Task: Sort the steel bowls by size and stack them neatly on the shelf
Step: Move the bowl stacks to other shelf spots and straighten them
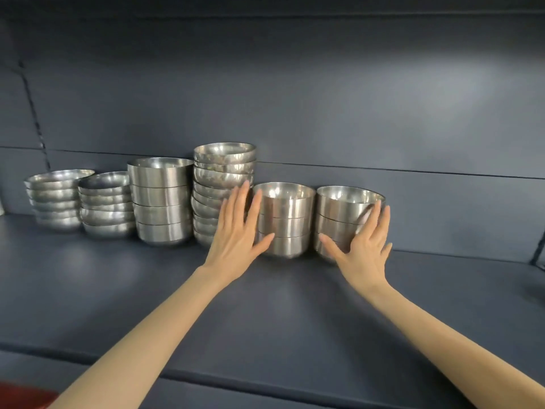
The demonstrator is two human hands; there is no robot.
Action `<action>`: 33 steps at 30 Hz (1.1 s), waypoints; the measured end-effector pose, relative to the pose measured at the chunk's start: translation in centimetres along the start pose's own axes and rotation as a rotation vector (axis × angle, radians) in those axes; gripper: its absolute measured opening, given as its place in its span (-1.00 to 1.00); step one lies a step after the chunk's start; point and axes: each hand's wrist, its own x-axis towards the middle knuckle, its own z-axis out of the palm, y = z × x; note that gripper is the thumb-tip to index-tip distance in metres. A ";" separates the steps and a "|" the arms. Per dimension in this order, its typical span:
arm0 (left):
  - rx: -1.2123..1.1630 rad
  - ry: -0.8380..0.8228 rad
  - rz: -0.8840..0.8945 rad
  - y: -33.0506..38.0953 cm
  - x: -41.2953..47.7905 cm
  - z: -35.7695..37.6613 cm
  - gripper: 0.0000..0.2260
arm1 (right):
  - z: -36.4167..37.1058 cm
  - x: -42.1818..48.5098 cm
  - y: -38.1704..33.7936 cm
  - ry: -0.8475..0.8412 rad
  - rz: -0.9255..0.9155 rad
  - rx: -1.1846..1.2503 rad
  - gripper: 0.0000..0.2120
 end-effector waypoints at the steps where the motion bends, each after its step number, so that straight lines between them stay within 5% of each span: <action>1: -0.022 -0.001 -0.061 -0.8 -0.3 -0.3 -0.31 | 0.0 -0.2 -1.0 0.008 -0.056 -0.002 0.05; 6: -0.100 0.046 -0.200 -4.5 0.5 -2.8 -0.30 | 1.1 -0.1 -7.5 0.015 -0.281 -0.026 -0.09; 10: -0.334 0.070 -0.311 -6.7 3.2 -4.9 -0.35 | 3.2 1.7 -12.3 -0.021 -0.284 0.044 -0.09; 15: -0.621 -0.024 -0.402 -8.8 4.1 -4.0 -0.38 | 6.9 5.1 -16.0 -0.280 -0.161 0.298 -0.14; 21: -0.841 -0.018 -0.416 -9.6 5.6 -3.4 -0.37 | 9.3 8.0 -17.5 -0.361 -0.071 0.381 -0.06; 27: -0.933 0.001 -0.429 -10.6 7.0 -3.4 -0.36 | 8.8 8.8 -17.7 -0.363 -0.018 0.399 -0.46; 33: -0.863 -0.107 -0.360 -11.8 7.6 -3.7 -0.31 | 9.2 8.8 -17.5 -0.364 0.001 0.387 -0.25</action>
